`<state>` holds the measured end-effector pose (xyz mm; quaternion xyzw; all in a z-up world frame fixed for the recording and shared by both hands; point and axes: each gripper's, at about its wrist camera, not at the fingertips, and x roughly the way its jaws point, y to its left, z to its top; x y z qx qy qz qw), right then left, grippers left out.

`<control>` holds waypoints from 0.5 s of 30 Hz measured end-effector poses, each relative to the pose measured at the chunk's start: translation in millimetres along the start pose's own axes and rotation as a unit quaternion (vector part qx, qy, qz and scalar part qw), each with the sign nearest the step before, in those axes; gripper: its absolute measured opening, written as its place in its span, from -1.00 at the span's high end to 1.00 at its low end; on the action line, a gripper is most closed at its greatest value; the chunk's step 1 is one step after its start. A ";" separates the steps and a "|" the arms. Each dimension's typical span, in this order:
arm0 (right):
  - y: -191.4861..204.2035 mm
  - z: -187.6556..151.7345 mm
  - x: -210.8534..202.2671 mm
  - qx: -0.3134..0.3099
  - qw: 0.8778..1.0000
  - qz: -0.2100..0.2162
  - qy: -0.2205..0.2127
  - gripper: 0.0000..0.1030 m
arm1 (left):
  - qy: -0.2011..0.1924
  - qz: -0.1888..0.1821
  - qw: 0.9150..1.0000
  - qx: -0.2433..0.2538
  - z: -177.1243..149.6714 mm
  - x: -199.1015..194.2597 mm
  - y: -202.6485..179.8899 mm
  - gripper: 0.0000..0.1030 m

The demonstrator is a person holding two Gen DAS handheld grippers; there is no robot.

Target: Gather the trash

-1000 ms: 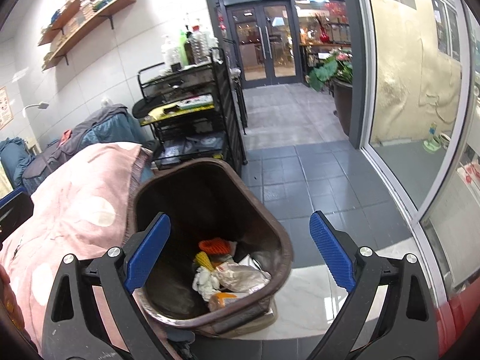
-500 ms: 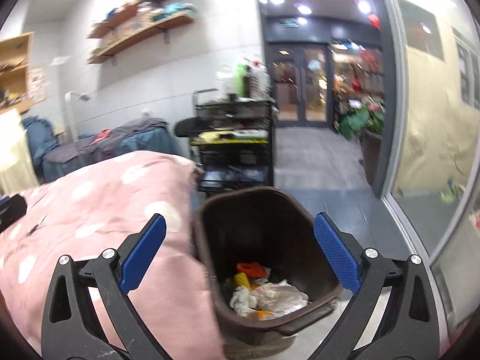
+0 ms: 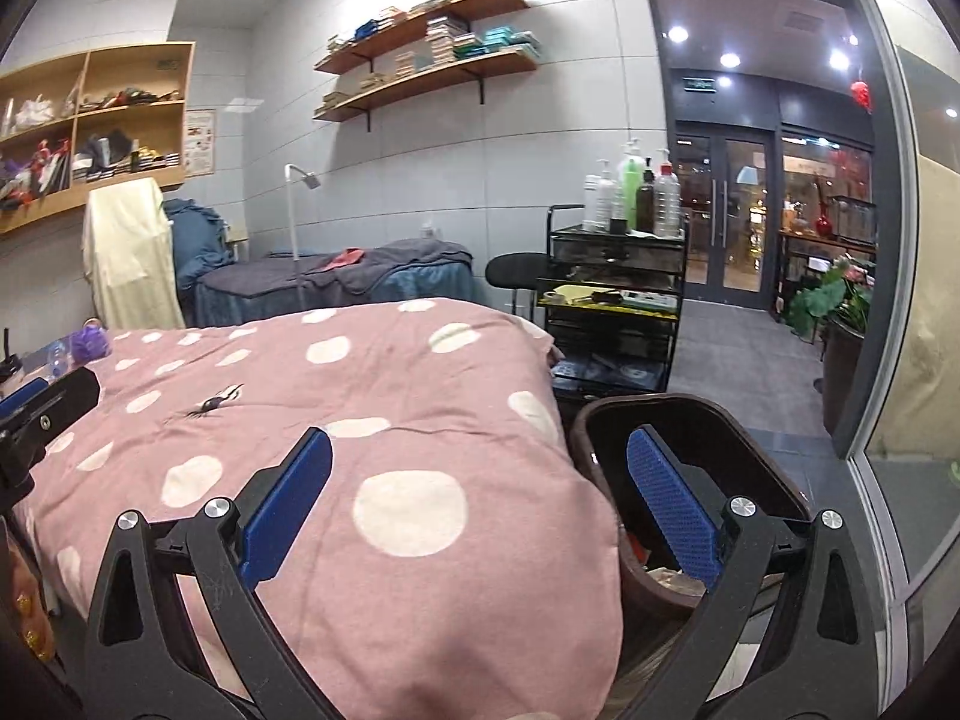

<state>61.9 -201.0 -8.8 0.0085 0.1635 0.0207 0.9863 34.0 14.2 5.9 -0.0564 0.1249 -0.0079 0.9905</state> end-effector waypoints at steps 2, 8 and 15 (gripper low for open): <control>4.9 -0.4 -3.6 -0.005 1.000 0.003 -0.004 -0.89 | -0.005 0.012 1.000 -0.002 -2.9 -4.3 1.2 -0.88; 11.2 -1.4 -18.2 -0.012 1.000 0.016 -0.016 -0.89 | -0.007 0.014 1.000 -0.011 -8.0 -13.3 2.5 -0.88; 6.0 1.1 -28.5 -0.003 0.999 0.023 -0.032 -0.89 | -0.020 0.022 0.999 -0.016 -7.6 -21.6 5.6 -0.88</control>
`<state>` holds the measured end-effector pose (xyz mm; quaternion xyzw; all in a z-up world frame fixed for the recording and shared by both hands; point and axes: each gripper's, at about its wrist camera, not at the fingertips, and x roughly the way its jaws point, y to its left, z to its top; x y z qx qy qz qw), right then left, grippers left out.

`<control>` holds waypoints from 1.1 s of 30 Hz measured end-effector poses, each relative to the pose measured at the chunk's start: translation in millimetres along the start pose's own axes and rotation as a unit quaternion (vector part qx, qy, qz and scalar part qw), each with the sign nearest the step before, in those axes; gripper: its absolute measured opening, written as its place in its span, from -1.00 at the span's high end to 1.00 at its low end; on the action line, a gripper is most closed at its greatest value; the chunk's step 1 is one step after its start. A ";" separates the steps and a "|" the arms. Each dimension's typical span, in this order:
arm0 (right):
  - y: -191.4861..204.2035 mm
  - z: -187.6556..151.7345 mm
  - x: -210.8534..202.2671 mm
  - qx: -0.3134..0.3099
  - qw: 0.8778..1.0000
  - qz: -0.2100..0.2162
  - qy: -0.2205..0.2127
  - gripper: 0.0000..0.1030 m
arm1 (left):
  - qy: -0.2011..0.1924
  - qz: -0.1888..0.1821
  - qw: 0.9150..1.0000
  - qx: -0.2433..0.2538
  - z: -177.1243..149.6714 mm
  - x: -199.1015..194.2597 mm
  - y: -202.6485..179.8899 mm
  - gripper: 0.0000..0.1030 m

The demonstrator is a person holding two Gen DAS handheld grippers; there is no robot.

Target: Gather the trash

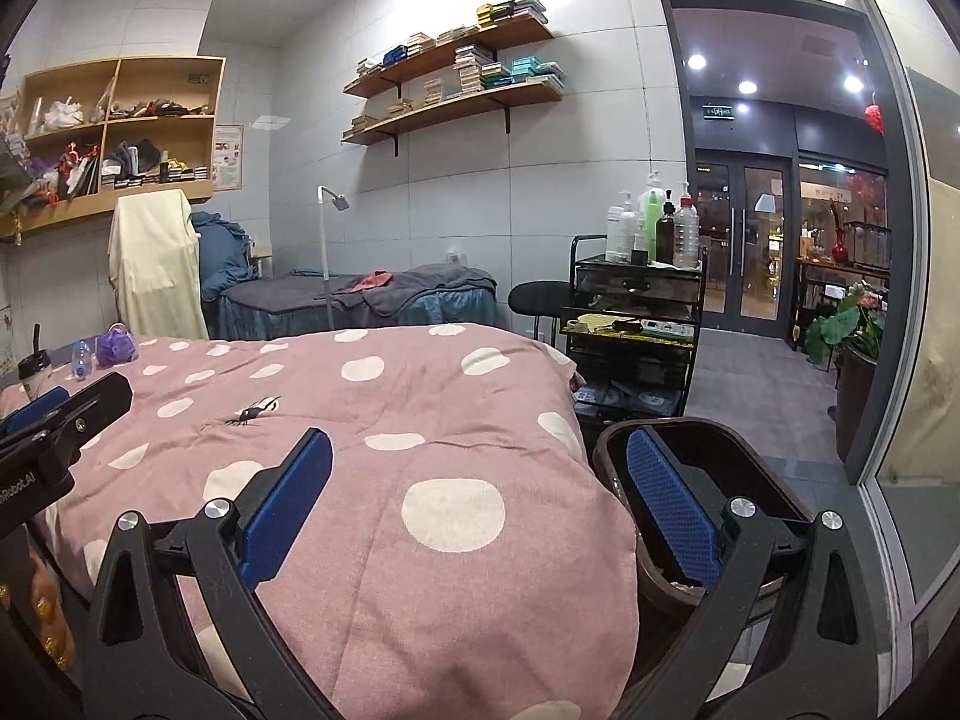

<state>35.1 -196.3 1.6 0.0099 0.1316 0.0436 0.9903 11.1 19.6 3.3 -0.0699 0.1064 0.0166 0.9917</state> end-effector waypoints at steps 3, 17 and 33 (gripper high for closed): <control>-2.3 -0.2 -0.8 0.005 1.000 0.003 0.002 -0.89 | -0.003 0.004 1.000 -0.001 0.3 -1.8 1.6 -0.88; -6.8 1.2 -1.7 0.014 1.000 0.013 0.007 -0.89 | -0.010 0.008 1.000 0.005 4.0 -6.3 2.0 -0.88; -8.1 1.4 -1.6 0.018 1.000 0.015 0.006 -0.89 | -0.009 0.007 1.000 0.006 7.8 -5.8 0.6 -0.88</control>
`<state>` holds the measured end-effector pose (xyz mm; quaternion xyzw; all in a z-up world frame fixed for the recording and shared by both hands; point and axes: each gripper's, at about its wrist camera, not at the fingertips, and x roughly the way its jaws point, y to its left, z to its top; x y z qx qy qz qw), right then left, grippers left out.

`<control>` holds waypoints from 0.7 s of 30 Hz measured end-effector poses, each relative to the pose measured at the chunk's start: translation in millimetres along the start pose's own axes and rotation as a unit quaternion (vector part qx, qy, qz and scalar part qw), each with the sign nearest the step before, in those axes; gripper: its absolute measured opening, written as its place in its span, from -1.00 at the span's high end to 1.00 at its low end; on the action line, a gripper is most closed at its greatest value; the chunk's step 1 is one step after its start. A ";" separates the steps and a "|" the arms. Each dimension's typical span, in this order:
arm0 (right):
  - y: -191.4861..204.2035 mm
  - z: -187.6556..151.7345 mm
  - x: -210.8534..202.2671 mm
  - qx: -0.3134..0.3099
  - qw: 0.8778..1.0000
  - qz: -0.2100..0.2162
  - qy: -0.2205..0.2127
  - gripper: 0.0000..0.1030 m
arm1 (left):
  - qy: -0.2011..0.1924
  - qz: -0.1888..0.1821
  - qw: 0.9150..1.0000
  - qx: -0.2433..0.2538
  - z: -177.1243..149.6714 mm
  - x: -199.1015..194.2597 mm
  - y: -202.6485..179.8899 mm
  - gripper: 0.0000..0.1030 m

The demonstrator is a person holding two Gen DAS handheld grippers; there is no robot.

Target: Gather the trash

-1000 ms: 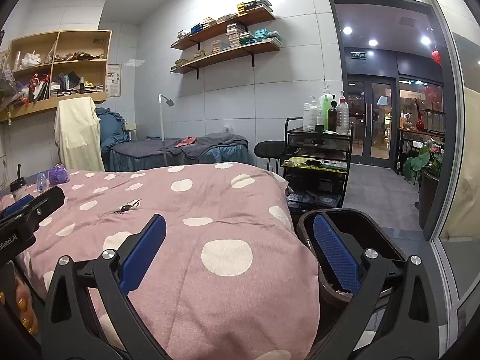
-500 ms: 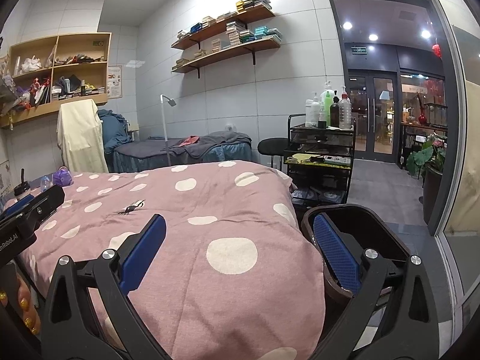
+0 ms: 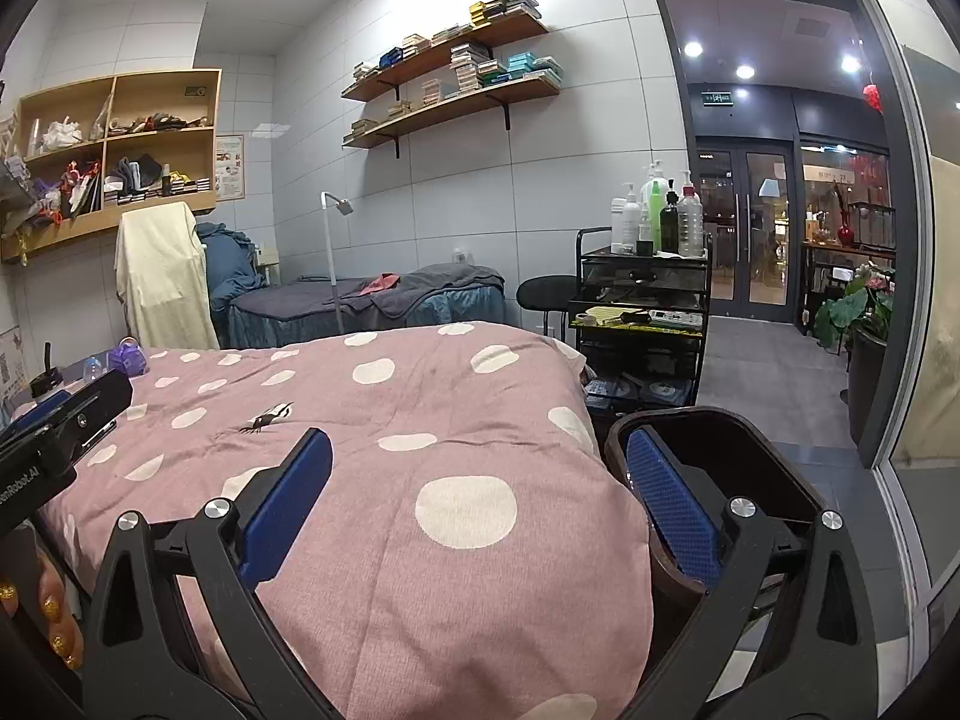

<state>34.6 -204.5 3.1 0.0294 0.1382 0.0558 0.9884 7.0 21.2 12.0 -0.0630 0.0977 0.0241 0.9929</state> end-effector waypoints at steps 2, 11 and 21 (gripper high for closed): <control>-0.1 0.3 0.0 0.001 1.000 0.001 0.000 -0.89 | 0.001 0.000 1.000 0.000 -0.4 -0.1 -0.2 -0.88; -0.5 -1.5 0.0 0.003 1.000 0.003 0.001 -0.89 | 0.000 0.003 1.000 0.001 -2.0 -0.2 -0.2 -0.88; -0.3 -2.4 0.5 0.003 1.000 0.003 0.003 -0.89 | 0.001 0.005 1.000 0.001 -4.1 -1.4 -0.2 -0.88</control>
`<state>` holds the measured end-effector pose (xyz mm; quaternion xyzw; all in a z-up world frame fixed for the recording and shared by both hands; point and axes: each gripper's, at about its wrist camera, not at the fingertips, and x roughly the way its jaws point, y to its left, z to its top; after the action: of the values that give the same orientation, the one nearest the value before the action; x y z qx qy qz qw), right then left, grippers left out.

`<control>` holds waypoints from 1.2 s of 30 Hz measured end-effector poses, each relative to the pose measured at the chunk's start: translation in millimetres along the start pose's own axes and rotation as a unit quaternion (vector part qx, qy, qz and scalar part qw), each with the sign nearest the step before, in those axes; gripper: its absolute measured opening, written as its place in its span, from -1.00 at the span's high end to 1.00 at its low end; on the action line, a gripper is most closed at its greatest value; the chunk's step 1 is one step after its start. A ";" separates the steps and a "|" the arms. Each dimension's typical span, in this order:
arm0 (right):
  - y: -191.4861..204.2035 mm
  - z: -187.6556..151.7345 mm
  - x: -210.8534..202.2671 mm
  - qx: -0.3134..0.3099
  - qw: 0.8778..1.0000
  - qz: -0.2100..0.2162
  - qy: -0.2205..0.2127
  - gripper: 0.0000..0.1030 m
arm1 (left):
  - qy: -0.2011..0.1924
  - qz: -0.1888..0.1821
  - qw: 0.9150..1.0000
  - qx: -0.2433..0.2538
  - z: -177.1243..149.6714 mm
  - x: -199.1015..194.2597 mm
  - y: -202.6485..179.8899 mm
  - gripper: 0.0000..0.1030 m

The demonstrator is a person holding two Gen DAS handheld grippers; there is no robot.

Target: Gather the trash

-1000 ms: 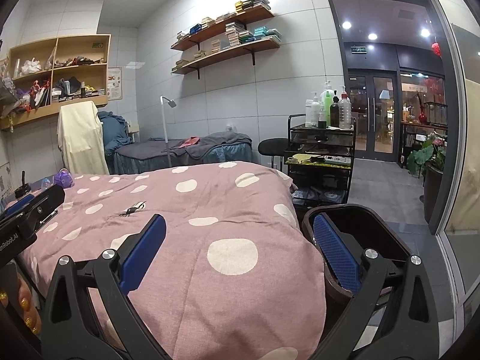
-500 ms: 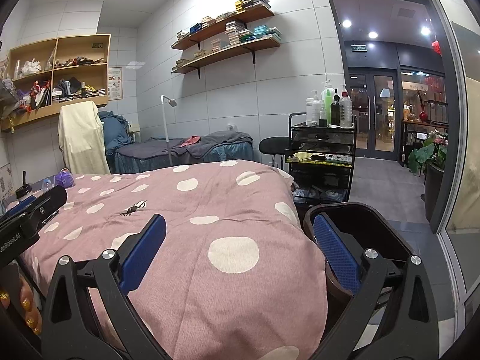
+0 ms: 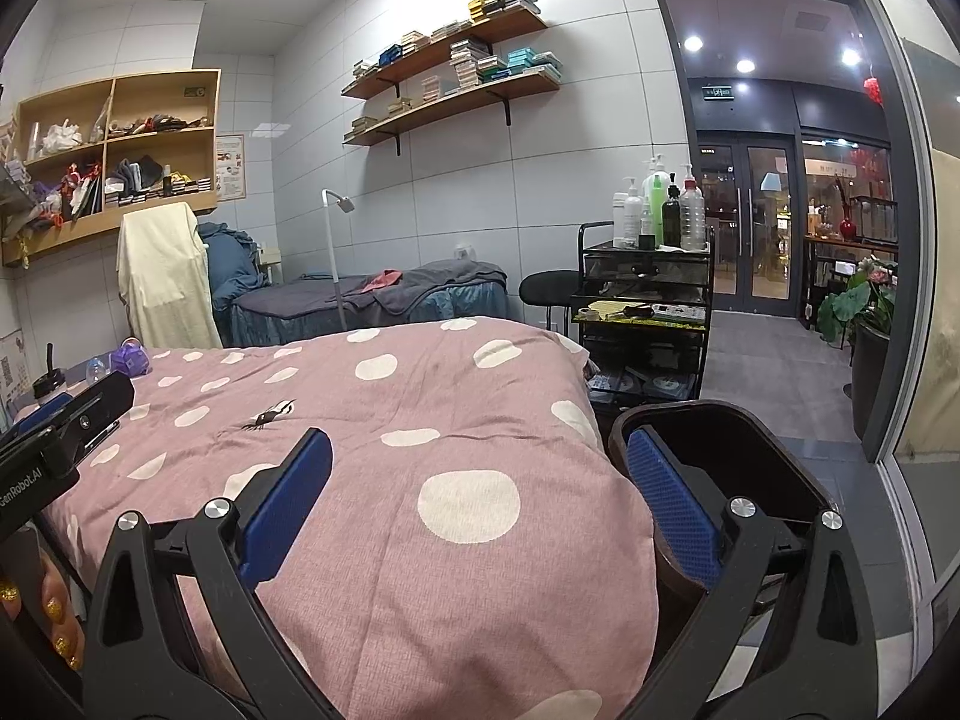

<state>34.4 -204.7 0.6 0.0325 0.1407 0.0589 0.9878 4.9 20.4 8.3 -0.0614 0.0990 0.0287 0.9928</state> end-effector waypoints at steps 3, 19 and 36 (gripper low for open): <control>0.0 -1.1 2.5 0.001 1.000 0.001 0.002 -0.89 | 0.000 -0.001 1.000 0.000 0.6 0.8 0.1 -0.88; 0.3 -2.4 2.5 0.001 1.000 0.002 0.003 -0.89 | -0.001 0.001 1.000 0.003 -3.0 -2.3 0.0 -0.88; 2.0 -3.3 3.3 0.004 1.000 0.001 0.003 -0.89 | 0.000 0.001 1.000 0.006 -3.6 -3.8 -0.1 -0.88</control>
<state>36.4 -202.1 -3.3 0.0368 0.1435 0.0595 0.9872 0.4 19.7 5.6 -0.0553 0.0994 0.0288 0.9931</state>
